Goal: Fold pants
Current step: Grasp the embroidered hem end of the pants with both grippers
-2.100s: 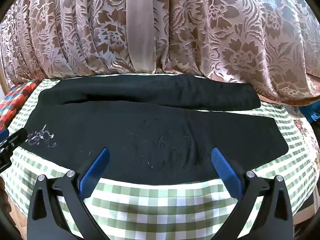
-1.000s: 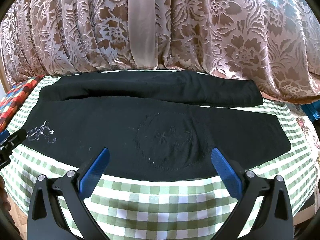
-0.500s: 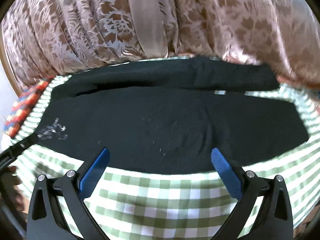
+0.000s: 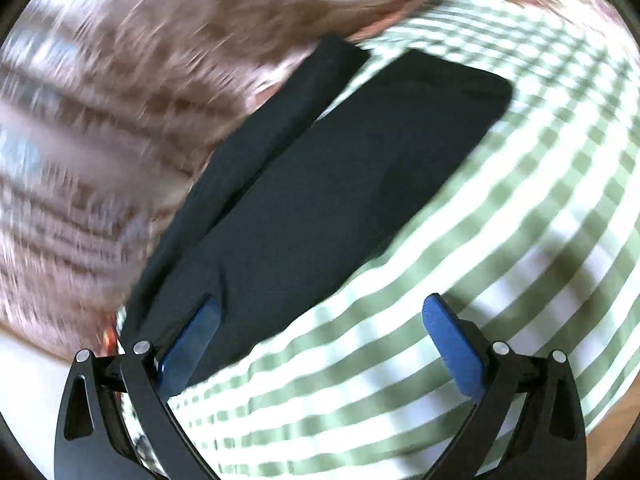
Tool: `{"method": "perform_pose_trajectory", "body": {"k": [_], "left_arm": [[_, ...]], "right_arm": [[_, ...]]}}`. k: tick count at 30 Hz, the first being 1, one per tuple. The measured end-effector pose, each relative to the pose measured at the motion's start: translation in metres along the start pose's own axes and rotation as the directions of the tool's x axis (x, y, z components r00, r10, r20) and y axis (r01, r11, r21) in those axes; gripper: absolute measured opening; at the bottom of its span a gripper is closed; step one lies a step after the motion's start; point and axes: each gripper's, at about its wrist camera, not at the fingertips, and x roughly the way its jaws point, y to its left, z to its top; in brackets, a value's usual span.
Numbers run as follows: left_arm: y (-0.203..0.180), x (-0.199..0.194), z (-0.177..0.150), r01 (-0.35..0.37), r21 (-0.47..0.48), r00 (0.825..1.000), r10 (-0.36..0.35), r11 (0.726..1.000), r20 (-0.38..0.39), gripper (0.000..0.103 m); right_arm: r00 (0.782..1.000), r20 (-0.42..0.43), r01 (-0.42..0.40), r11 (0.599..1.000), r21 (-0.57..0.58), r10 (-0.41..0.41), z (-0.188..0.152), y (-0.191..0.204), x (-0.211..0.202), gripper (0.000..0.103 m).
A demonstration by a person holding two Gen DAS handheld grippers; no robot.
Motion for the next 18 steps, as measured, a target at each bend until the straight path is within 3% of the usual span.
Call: {"method": "perform_pose_trajectory", "body": {"k": [5,6,8,9,10,12,15,18], "left_arm": [[0.003,0.007,0.021,-0.030,-0.052,1.000,0.030,0.998,-0.002,0.099],[0.004,0.013,0.028,-0.015,-0.060,1.000,0.016,0.998,0.008,0.094],[0.002,0.022,0.037,-0.033,-0.067,0.999,0.033,0.997,-0.004,0.079],[0.002,0.027,0.039,-0.036,-0.060,0.999,0.036,0.998,-0.011,0.066],[0.001,0.032,0.044,-0.042,-0.061,0.999,0.041,0.997,-0.017,0.047],[0.001,0.037,0.042,-0.074,-0.060,0.997,0.072,0.995,-0.031,0.015],[0.002,0.037,0.042,-0.072,-0.046,0.997,0.071,0.996,-0.027,0.010],[-0.002,0.027,0.042,-0.082,-0.015,0.996,0.081,0.997,-0.021,0.009]], "right_arm": [[0.999,0.037,-0.040,0.992,0.121,0.036,0.025,-0.033,0.015,0.089],[0.998,0.047,-0.059,0.988,0.143,0.052,0.031,-0.037,0.020,0.088],[0.996,0.065,-0.069,0.985,0.160,0.060,0.043,-0.038,0.032,0.086],[0.995,0.071,-0.074,0.984,0.163,0.063,0.050,-0.038,0.036,0.078],[0.996,0.067,-0.073,0.984,0.162,0.063,0.054,-0.039,0.041,0.072],[0.998,0.048,-0.034,0.987,0.160,0.027,0.066,-0.040,0.055,0.038],[0.999,0.030,0.013,0.989,0.149,-0.018,0.071,-0.045,0.062,0.017],[0.997,0.057,0.043,0.997,0.066,-0.047,0.069,-0.035,0.045,0.013]]}}
